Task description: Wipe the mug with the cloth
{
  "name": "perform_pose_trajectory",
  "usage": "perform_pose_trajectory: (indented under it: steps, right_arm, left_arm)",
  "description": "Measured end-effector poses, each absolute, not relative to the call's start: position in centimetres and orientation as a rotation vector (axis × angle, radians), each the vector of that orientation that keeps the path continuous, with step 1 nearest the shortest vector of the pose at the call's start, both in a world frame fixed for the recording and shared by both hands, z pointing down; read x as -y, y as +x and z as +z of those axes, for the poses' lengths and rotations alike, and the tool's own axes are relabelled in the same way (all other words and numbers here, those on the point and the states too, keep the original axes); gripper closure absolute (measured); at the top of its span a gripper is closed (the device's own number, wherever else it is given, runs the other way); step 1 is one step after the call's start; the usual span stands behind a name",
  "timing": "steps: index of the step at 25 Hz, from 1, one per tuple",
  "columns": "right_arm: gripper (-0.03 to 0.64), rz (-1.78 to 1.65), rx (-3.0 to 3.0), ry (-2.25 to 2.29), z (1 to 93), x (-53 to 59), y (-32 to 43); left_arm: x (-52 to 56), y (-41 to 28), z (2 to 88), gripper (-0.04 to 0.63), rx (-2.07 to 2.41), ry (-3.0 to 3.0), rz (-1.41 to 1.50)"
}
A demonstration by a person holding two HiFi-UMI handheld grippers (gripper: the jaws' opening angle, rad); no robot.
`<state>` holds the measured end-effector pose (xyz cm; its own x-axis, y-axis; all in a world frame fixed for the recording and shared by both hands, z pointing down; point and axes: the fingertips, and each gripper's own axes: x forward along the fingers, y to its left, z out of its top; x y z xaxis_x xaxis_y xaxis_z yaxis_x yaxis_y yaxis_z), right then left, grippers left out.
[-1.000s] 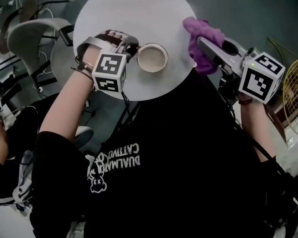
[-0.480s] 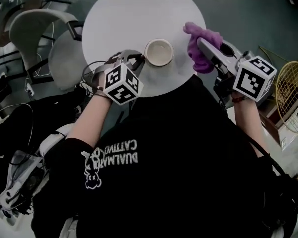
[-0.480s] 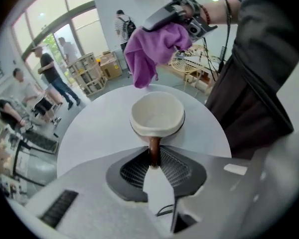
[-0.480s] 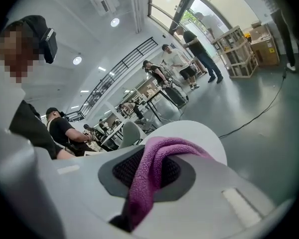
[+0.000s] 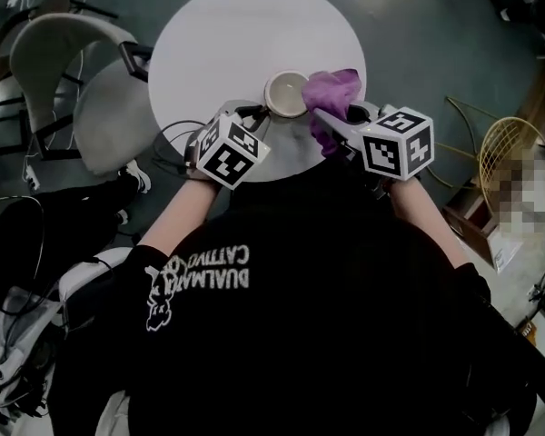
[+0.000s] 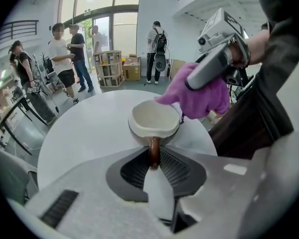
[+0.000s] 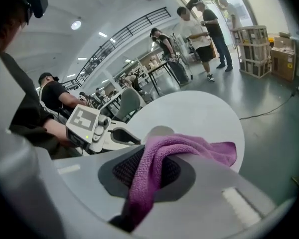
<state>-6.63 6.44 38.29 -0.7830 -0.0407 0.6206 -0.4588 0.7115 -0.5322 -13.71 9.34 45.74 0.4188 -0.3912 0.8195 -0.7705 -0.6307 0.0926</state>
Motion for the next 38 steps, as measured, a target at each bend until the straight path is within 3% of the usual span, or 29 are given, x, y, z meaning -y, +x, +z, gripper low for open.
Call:
perform_pose_trajectory:
  steps: [13,38]
  right_arm:
    - [0.568,0.723,2.257,0.149,41.3,-11.8,-12.0]
    - [0.566,0.8,2.229,0.385,43.4,-11.0,-9.1]
  left_arm:
    - [-9.3,-13.1,45.9,0.526,0.884,2.232,1.111]
    - [-9.3,-13.2,45.8,0.528,0.838,2.272,1.161]
